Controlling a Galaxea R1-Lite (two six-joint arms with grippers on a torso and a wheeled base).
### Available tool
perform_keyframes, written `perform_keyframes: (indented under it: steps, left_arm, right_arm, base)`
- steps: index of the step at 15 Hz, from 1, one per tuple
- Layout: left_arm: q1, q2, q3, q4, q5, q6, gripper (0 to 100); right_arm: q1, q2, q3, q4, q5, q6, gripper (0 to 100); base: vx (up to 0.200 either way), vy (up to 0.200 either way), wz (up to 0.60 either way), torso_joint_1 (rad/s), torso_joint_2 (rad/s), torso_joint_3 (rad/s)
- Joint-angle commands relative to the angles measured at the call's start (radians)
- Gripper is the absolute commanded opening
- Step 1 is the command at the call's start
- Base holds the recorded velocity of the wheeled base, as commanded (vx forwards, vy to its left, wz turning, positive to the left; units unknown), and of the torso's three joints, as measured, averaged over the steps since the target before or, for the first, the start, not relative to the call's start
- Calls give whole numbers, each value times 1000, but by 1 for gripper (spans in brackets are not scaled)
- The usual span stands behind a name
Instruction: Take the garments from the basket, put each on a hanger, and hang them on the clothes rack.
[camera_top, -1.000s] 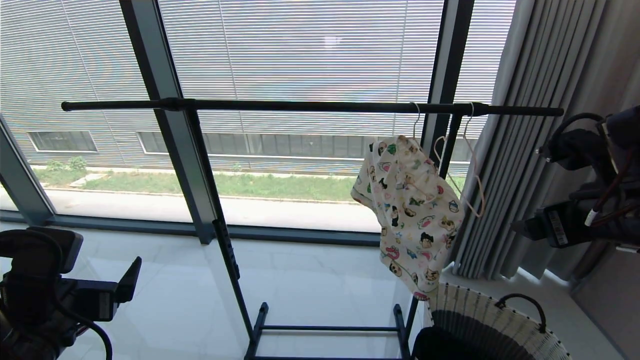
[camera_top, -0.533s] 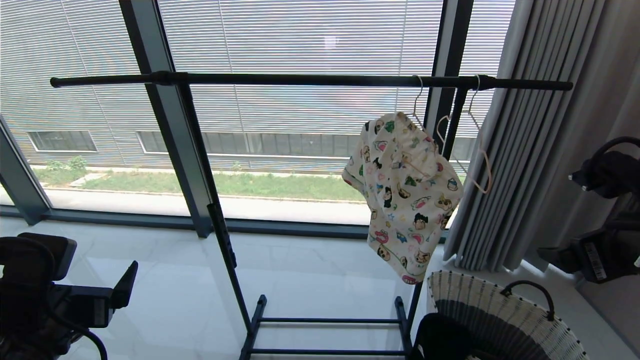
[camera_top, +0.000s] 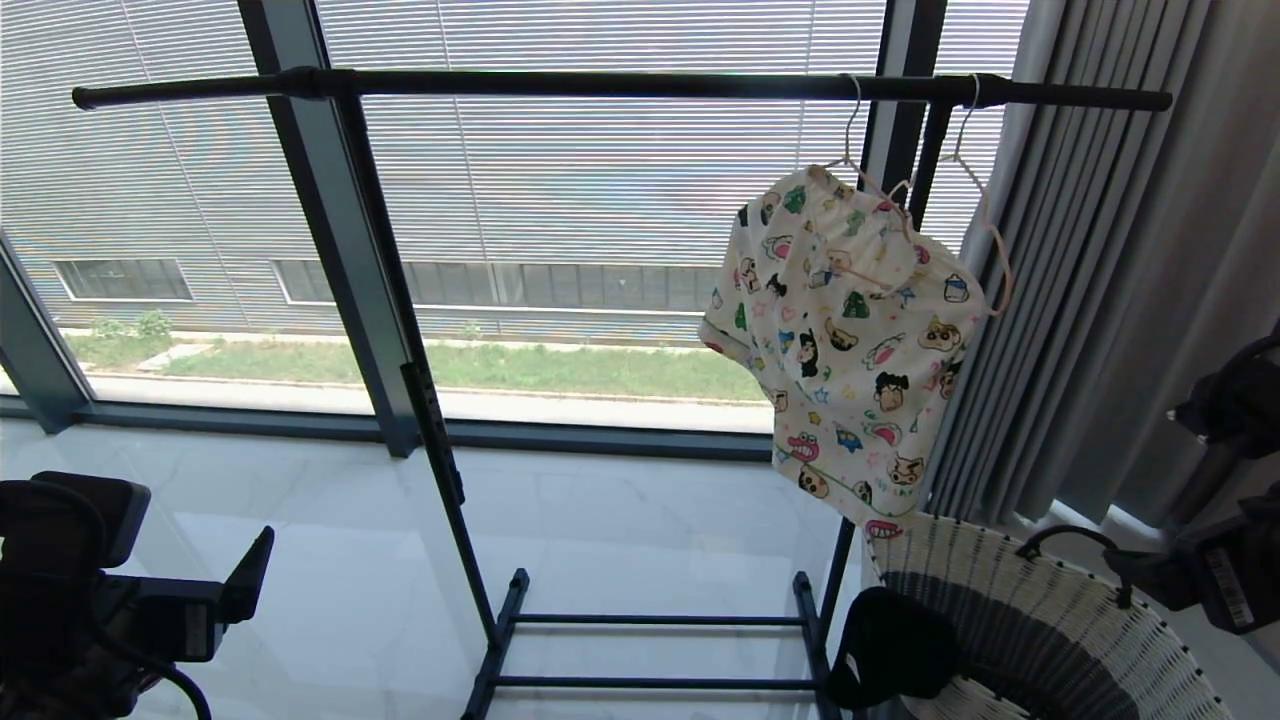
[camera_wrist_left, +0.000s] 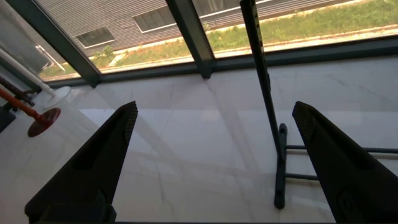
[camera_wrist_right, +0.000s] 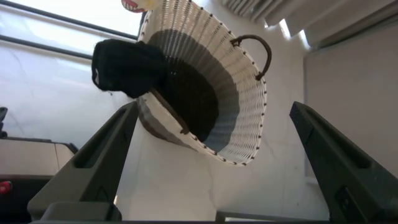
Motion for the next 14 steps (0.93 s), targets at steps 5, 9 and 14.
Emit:
perform_keyframes:
  steps: [5,9,14]
  left_arm:
    - [0,-1,0,0,1,-1,100]
    - [0,-4,0,0,-1,1,100]
    - [0,-1,0,6,-3,1,100]
  right_arm:
    - [1,1,12,0,0,-15,100]
    - [1,-2,56,-14,0,-21,100]
    - [-1,16,205,-220,75,-208,100]
  base:
    - [0,0,0,-165,465,298]
    - [0,0,0,-134,449,315]
    - [200,0,0,-30,129,96]
